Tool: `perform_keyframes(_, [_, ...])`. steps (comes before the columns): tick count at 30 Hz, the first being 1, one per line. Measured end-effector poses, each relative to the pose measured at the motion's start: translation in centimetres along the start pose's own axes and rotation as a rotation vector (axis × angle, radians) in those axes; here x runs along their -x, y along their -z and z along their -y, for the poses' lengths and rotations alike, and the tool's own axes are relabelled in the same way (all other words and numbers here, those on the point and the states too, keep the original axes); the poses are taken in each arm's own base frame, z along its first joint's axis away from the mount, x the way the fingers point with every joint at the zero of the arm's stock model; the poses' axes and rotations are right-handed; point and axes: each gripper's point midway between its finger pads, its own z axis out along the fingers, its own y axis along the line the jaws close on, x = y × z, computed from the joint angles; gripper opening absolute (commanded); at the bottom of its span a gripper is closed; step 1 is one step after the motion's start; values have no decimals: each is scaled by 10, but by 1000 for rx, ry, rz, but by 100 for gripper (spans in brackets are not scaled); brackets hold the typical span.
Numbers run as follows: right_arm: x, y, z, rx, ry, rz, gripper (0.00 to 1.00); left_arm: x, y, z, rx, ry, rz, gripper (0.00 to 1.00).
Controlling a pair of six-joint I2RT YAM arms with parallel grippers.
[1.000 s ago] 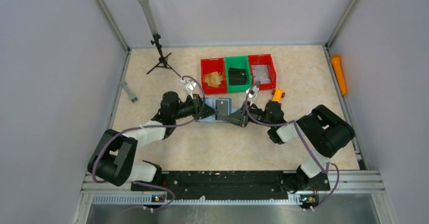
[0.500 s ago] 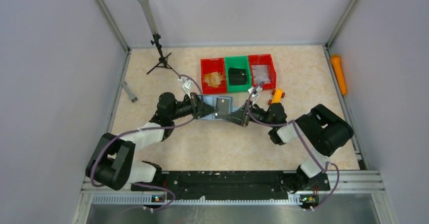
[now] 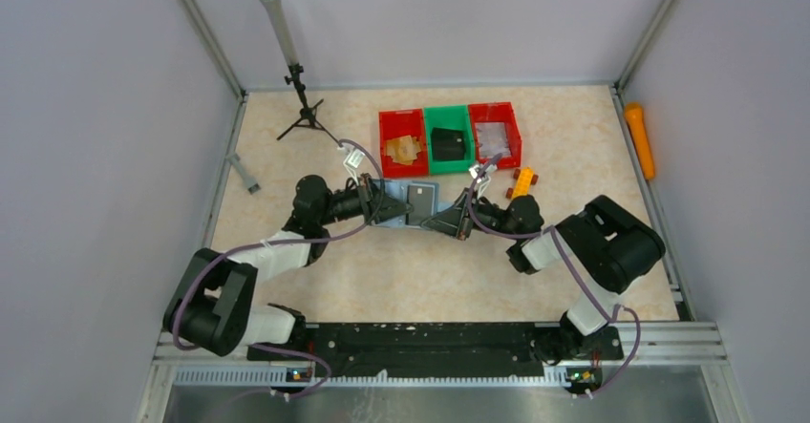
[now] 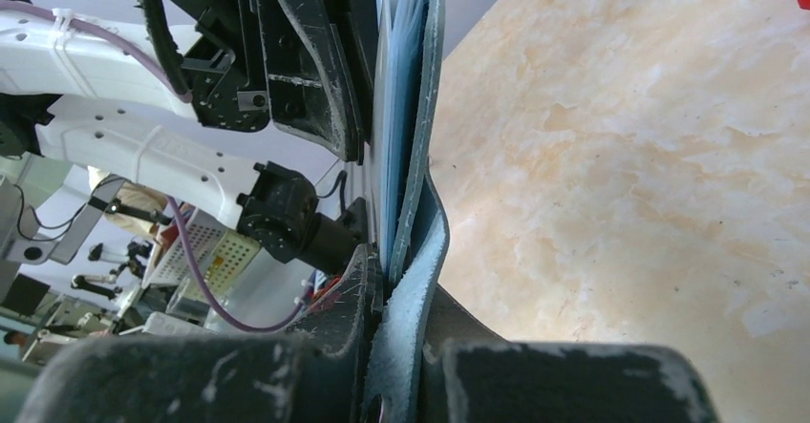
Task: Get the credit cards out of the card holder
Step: Remove the credit card from the card holder.
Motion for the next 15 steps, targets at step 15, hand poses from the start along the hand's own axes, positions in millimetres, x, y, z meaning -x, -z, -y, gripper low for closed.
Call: perform_keyframes(15, [-5,3,-8,31,-36,-25,26,-8,1,9,-61,30,-26,0])
